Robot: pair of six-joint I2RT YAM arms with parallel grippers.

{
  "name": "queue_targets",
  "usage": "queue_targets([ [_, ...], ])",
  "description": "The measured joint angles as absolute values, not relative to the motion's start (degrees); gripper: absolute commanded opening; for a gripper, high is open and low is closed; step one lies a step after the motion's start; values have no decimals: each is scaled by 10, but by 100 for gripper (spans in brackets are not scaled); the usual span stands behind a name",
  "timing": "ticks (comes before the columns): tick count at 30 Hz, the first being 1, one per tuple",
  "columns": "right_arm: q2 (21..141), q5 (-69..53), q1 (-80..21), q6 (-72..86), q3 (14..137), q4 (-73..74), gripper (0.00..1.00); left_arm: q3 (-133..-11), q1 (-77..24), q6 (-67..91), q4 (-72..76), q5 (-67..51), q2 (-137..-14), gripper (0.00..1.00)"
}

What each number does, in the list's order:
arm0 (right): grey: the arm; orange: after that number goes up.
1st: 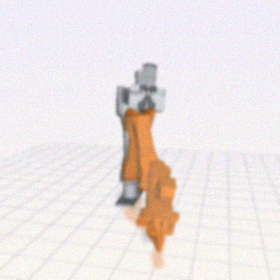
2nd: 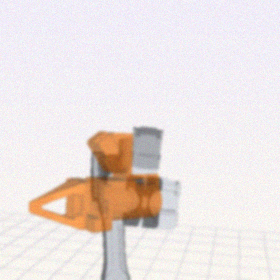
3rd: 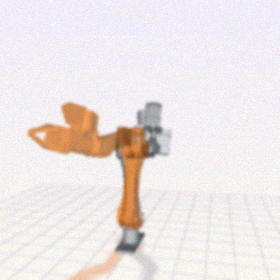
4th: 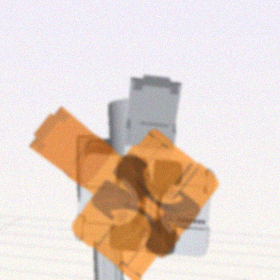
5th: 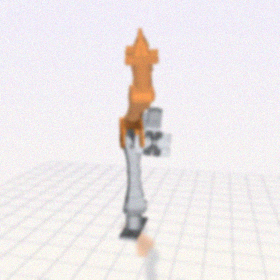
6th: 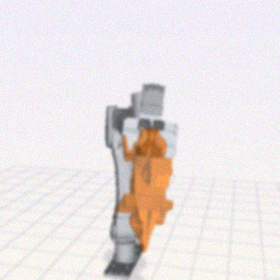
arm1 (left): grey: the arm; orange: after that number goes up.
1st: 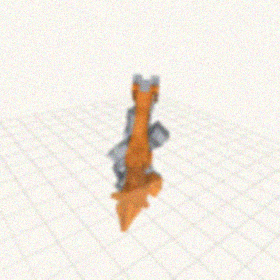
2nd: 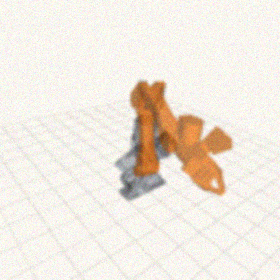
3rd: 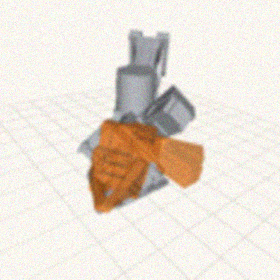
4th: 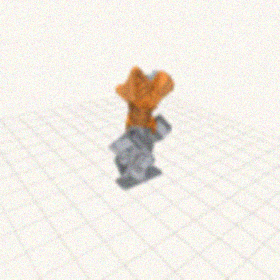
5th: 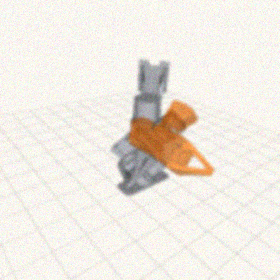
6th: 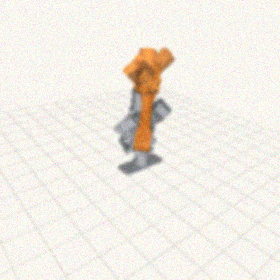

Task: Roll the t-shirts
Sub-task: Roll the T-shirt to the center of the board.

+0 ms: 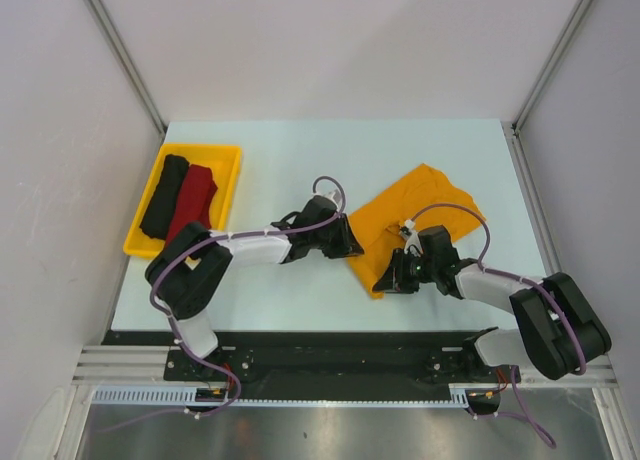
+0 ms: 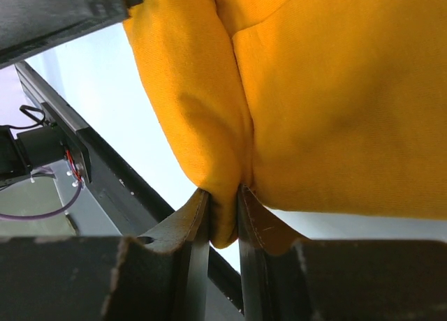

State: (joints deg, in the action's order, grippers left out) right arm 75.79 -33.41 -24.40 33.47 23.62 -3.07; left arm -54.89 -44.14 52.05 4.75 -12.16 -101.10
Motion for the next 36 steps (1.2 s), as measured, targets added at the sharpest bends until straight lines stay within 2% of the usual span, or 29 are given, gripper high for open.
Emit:
queue_targets([
  [10,758,-335,-241,341,233,-29,22,-527,-407,514,37,-102,-956,29],
  [16,762,-335,-241,342,233,-30,21,-552,-363,489,29,-97,-993,24],
  [23,763,-337,-238,345,233,-31,21,-572,-359,473,23,-105,-1031,28],
  [27,768,-339,-237,346,233,-32,21,-560,-369,464,16,-102,-1001,31],
  [32,773,-343,-235,350,233,-35,21,-511,-414,465,11,-103,-909,29],
  [36,775,-345,-234,356,233,-36,21,-485,-458,470,21,-106,-882,28],
])
